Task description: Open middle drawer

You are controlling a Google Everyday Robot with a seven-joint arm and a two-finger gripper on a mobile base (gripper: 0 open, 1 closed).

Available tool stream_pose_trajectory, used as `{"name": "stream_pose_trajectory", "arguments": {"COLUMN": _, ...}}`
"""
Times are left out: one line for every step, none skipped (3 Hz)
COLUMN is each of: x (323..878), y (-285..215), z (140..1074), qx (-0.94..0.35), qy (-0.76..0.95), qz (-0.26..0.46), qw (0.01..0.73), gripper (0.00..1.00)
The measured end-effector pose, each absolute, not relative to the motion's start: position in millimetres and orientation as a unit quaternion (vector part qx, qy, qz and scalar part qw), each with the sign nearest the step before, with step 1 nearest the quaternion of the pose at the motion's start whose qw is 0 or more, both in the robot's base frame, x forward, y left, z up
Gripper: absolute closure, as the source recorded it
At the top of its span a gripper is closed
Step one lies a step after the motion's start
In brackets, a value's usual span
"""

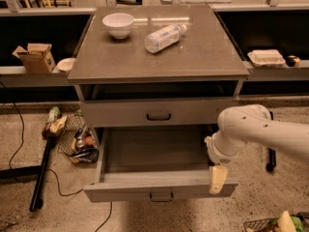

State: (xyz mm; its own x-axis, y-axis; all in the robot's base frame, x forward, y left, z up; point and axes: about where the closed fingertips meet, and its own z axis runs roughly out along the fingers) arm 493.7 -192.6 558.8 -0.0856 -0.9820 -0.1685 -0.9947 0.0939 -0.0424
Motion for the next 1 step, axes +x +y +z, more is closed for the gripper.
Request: {"name": "stream_pose_trajectory", "arguments": {"x": 495.7, "y": -194.6, "z": 582.5, "qx": -0.674, "qy": 0.733, "qz": 0.026, "qw": 0.082, "gripper": 0.00}}
